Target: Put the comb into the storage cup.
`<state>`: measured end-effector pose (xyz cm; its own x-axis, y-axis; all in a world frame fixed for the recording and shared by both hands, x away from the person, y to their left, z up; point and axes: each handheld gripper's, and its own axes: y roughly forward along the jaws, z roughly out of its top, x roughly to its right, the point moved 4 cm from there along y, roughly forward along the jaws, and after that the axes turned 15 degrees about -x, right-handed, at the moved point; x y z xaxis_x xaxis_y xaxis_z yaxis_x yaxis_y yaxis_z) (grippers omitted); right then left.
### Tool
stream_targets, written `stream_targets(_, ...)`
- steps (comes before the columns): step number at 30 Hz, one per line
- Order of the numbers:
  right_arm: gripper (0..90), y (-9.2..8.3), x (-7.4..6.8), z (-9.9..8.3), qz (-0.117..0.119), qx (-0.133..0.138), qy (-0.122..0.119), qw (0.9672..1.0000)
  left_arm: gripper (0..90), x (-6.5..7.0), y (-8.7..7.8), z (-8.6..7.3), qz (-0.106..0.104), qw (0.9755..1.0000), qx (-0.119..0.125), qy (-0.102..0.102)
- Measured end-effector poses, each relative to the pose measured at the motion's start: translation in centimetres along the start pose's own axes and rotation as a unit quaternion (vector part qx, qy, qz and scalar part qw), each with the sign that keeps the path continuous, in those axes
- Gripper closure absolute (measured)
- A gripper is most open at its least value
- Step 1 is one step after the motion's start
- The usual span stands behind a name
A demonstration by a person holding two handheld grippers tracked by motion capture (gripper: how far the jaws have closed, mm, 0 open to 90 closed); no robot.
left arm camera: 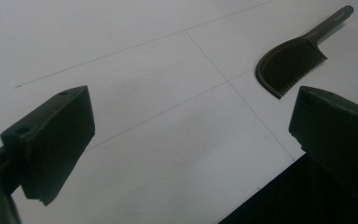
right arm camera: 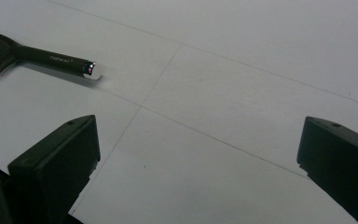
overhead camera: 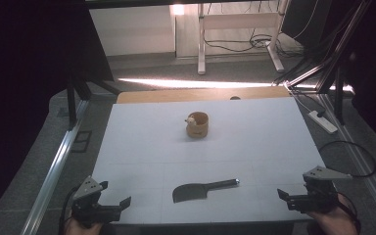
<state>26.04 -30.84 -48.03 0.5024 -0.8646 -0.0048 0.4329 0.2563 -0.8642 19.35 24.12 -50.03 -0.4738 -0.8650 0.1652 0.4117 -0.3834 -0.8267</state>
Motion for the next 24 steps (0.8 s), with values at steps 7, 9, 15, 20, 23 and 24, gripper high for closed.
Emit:
stream_targets(7, 0.0, 0.00, -0.07, 0.02, 0.002, 0.000, -0.005, 1.0000, 1.5, 0.07, 0.09, 0.01, -0.001, 1.0000, -0.005, 0.005)
stream_targets(9, 0.0, 0.00, -0.07, 0.04, 0.005, 0.000, -0.006, 1.0000, 1.6, 0.09, 0.12, 0.01, -0.001, 1.0000, -0.006, 0.006)
stream_targets(15, 0.0, 0.10, -0.20, 0.08, 0.008, -0.003, -0.012, 0.9999, 1.6, -0.03, 0.09, -0.03, -0.010, 0.9999, -0.007, 0.003)
stream_targets(20, 0.0, 0.16, -0.24, 0.12, 0.010, -0.005, -0.016, 0.9998, 1.9, -0.04, 0.08, -0.05, -0.012, 0.9999, -0.009, 0.005)
stream_targets(23, 0.0, 0.20, -0.32, 0.14, 0.012, -0.008, -0.019, 0.9997, 1.9, 0.09, 0.11, -0.04, -0.011, 0.9999, -0.009, 0.009)
stream_targets(24, 0.0, 0.21, -0.33, 0.14, 0.013, -0.008, -0.020, 0.9997, 1.9, 0.11, 0.10, -0.04, -0.010, 0.9998, -0.010, 0.011)
